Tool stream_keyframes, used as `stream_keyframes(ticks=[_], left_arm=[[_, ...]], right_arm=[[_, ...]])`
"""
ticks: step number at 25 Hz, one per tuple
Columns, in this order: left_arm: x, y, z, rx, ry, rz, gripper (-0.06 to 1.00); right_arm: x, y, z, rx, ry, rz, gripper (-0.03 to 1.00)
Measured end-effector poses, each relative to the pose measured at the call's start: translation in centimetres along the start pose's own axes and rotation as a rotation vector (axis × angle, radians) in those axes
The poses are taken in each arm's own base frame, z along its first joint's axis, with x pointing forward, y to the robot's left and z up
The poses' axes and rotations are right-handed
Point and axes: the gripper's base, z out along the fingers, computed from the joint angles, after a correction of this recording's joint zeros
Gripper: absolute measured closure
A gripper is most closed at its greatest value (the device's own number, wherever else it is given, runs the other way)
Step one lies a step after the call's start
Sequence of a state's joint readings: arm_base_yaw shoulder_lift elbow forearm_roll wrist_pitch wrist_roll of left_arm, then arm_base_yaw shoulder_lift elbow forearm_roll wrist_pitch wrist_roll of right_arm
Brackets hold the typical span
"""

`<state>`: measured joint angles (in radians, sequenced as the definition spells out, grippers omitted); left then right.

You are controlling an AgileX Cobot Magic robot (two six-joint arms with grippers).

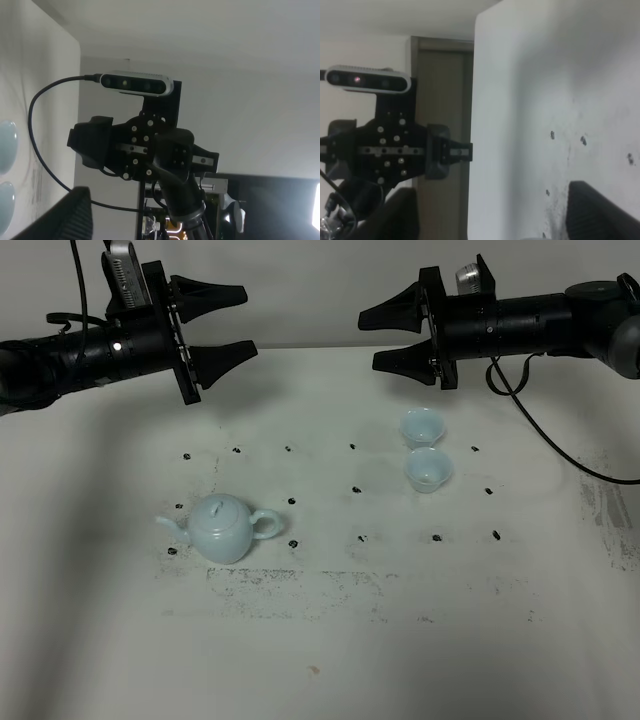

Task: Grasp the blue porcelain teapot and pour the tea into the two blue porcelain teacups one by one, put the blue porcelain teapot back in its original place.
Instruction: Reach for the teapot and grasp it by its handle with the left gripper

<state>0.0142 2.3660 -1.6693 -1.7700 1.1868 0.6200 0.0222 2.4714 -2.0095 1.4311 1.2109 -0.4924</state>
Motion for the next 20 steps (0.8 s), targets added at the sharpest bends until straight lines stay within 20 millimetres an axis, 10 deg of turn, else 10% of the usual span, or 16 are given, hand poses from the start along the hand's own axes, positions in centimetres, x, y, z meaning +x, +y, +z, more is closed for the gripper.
stream_keyframes(ticks=[20], left_arm=[[0.03,0.05,0.0,-0.005,0.004,0.0,0.34]], right_arm=[[0.2,-0.38,-0.01,0.042,0.023,-0.029,0.38]])
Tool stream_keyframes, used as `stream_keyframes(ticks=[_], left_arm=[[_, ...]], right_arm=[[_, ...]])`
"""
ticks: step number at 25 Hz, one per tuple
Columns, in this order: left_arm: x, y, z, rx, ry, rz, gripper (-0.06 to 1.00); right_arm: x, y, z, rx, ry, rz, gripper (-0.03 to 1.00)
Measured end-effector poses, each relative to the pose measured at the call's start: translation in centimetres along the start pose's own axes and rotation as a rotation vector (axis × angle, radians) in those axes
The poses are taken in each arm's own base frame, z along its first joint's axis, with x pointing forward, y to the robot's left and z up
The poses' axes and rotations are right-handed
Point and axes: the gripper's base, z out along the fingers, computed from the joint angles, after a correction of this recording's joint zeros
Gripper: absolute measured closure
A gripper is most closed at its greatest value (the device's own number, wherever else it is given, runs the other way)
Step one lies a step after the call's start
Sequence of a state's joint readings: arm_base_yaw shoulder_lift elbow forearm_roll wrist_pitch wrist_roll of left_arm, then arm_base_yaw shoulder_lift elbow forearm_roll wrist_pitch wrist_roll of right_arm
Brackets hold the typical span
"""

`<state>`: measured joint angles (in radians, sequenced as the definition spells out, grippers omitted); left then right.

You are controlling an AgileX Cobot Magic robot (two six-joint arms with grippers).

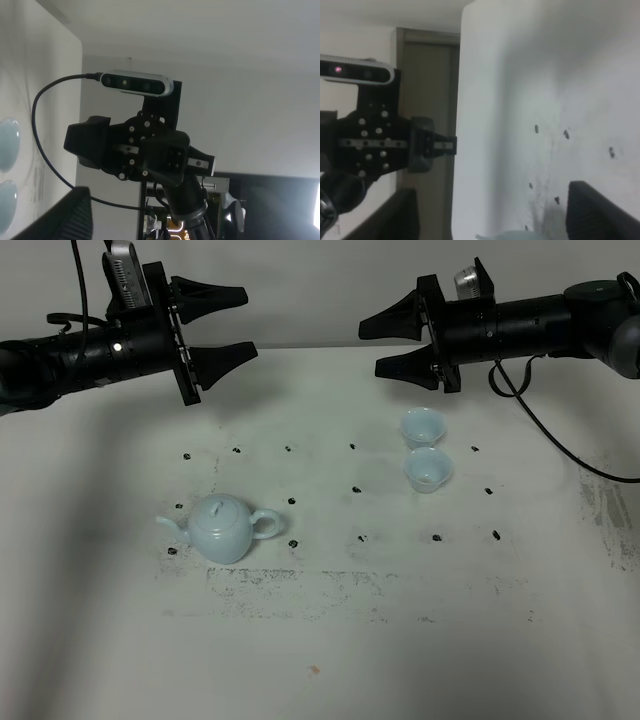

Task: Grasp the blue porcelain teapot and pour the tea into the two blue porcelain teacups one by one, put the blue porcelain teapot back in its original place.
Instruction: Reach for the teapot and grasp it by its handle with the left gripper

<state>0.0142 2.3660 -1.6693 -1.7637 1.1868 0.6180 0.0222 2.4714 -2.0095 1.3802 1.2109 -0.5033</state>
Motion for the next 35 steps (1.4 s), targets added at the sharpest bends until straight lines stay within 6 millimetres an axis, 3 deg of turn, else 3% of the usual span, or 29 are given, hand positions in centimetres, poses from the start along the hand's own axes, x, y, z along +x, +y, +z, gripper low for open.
stream_keyframes(ticks=[8,14,20,27,35], left_arm=[[0.3,-0.6,0.0,-0.023,0.022,0.028,0.34],[1.0,-2.8,-0.3,-0.067,0.059,0.106,0.34],[1.4,-3.3,-0.7,-0.127,0.097,0.152,0.34],[2.2,-4.2,-1.0,-0.214,0.154,0.225,0.34],[3.8,-7.8,-1.8,-0.326,0.207,0.333,0.34]], right_arm=[[1.0,-0.8,-1.0,0.271,0.133,-0.133,0.38],[1.1,2.0,-3.5,0.48,0.168,-0.237,0.38],[1.4,6.1,-6.4,0.669,0.143,-0.312,0.38],[5.8,11.1,-10.6,0.85,0.163,-0.396,0.38],[12.3,17.2,-15.3,0.941,0.071,-0.431,0.38]])
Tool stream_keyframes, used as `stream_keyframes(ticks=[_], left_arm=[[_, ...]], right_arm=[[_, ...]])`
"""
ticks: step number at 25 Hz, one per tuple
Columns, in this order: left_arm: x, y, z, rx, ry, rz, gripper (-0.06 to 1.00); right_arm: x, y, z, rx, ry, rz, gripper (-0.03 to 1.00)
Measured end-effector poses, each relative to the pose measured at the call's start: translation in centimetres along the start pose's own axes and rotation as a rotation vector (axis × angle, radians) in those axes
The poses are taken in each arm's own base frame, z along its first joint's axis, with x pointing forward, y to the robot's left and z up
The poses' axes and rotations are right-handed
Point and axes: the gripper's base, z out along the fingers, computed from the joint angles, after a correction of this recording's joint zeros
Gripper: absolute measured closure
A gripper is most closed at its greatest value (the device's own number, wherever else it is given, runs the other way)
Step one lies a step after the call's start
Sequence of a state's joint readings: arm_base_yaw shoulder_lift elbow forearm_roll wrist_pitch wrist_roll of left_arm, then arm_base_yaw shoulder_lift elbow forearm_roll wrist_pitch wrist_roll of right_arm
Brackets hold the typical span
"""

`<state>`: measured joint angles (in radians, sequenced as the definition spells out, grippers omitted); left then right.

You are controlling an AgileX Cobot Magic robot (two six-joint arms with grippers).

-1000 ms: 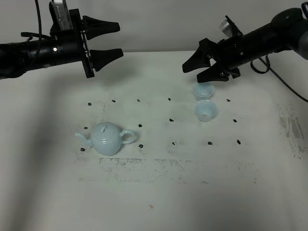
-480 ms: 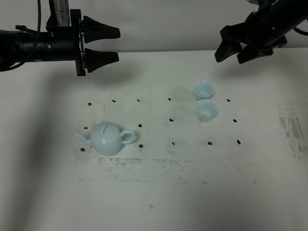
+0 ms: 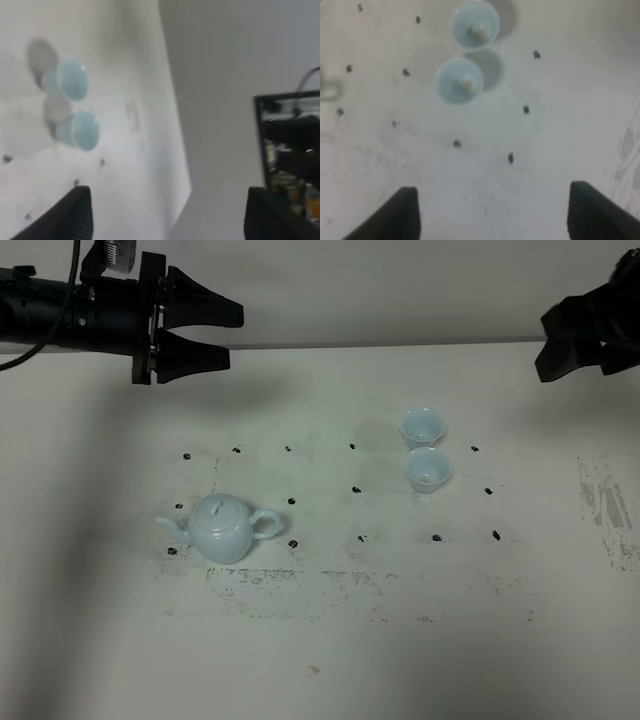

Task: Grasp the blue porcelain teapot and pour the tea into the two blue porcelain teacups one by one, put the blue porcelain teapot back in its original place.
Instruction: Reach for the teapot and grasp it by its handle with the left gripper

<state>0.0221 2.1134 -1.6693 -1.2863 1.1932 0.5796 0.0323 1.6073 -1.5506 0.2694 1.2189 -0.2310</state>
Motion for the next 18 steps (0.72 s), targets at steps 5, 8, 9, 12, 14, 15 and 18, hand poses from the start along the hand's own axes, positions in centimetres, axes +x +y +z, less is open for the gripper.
stream_keyframes(ticks=[5,8,9,12,14,15,18], left_arm=[[0.8,-3.3,-1.8,-0.104,0.023,0.088,0.34],[1.2,-5.5,-2.9,-0.137,0.015,0.152,0.34],[1.4,-6.0,-3.1,-0.15,0.016,0.167,0.34],[1.7,-6.5,-3.6,-0.191,0.025,0.189,0.34],[1.8,-6.3,-3.7,-0.225,0.039,0.196,0.34],[1.9,-6.1,-3.7,-0.241,0.049,0.195,0.34],[2.5,-5.1,-3.5,-0.267,0.077,0.175,0.34]], right_arm=[[4.2,0.8,-2.8,0.057,-0.009,-0.003,0.38],[7.0,1.3,-4.1,0.084,-0.016,0.01,0.38],[8.0,1.5,-4.5,0.089,-0.018,0.012,0.38],[11.1,2.0,-5.0,0.093,-0.025,0.015,0.38],[13.3,2.4,-5.1,0.085,-0.044,0.02,0.38],[14.4,2.7,-5.5,0.082,-0.071,0.019,0.38],[17.9,3.3,-6.0,0.094,-0.146,0.01,0.38]])
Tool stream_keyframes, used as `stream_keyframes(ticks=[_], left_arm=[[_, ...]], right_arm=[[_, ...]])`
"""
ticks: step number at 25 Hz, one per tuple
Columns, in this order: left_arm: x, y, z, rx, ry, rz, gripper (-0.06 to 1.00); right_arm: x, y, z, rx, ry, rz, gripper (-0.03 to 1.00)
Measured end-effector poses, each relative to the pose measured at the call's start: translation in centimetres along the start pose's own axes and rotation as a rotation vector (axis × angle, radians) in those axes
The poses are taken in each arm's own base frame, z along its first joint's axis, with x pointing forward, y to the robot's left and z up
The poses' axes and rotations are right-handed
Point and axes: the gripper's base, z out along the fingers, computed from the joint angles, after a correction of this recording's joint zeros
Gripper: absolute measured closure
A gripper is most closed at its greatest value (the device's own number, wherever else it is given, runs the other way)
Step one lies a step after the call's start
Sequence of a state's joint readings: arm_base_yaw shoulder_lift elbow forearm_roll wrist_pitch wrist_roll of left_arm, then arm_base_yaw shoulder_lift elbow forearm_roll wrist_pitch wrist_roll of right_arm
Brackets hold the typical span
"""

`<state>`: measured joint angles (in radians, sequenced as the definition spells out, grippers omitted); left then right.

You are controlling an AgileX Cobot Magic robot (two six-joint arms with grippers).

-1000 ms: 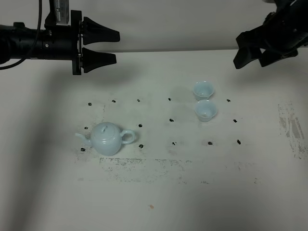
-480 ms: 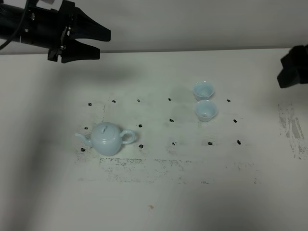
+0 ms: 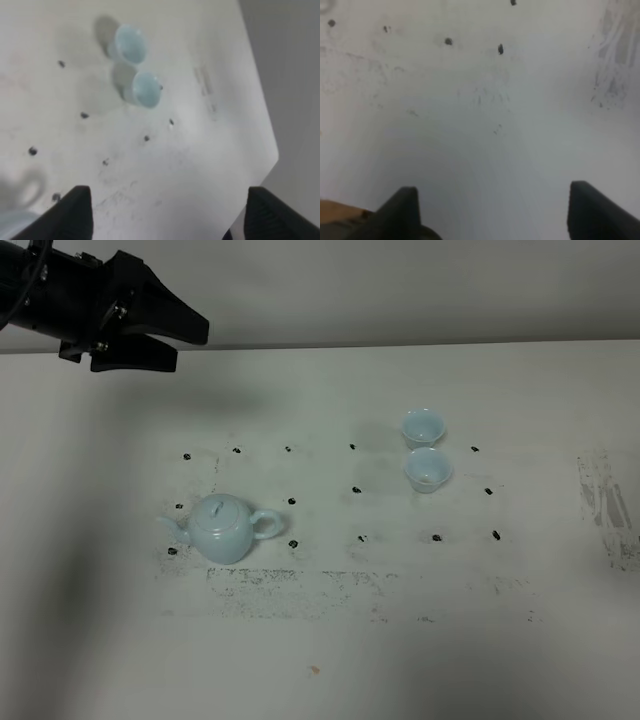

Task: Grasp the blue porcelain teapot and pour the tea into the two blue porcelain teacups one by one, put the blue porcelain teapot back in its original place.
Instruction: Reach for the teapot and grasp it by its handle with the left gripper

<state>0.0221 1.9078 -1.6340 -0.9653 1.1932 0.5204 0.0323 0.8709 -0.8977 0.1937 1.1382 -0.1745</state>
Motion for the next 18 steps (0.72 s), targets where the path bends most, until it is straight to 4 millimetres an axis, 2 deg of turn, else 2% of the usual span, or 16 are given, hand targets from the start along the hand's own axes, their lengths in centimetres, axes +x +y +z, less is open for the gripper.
stream_keyframes(ticks=[5,9,18], left_arm=[[1.2,1.6,1.2,-0.025,0.015,-0.046,0.34],[1.9,2.3,1.7,-0.03,0.03,-0.051,0.34],[2.0,2.4,1.8,-0.031,0.032,-0.053,0.34]], right_arm=[[5.3,0.3,-1.1,0.049,-0.091,-0.027,0.38],[8.4,0.7,-2.1,0.065,-0.196,-0.04,0.38],[13.1,1.2,-2.6,0.082,-0.345,-0.034,0.38]])
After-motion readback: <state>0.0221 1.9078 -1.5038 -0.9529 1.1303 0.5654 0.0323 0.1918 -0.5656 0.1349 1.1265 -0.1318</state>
